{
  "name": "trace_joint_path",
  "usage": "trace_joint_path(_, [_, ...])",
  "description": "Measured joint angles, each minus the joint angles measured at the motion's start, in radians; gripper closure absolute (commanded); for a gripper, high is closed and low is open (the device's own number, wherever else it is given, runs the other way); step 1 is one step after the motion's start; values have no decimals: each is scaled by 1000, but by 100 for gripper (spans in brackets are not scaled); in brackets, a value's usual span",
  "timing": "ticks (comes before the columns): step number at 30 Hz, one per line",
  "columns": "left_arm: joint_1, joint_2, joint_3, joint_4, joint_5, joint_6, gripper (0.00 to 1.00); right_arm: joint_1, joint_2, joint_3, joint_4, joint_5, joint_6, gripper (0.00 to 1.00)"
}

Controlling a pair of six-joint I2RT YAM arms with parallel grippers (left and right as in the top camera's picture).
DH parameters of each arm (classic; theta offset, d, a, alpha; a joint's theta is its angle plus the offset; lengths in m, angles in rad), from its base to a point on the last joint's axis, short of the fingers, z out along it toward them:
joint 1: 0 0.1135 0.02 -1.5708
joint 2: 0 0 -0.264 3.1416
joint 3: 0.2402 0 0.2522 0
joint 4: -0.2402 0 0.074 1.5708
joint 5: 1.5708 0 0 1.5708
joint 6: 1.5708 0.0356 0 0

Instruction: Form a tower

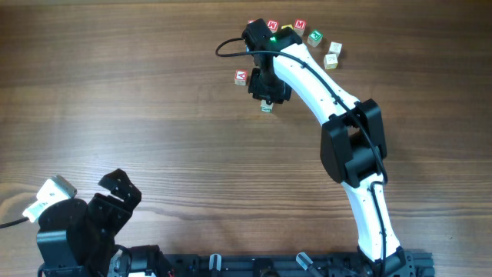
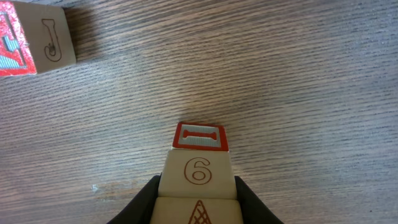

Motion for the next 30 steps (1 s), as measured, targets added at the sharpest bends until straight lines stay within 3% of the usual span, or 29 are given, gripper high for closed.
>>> trace_joint_path(10, [0,0,0,0,0,0,0,0,0,0,3,0,9,88])
trace_joint_path(20, [0,0,0,0,0,0,0,0,0,0,12,0,-209,91])
trace_joint_path(30, [0,0,0,0,0,0,0,0,0,0,26,0,-235,92])
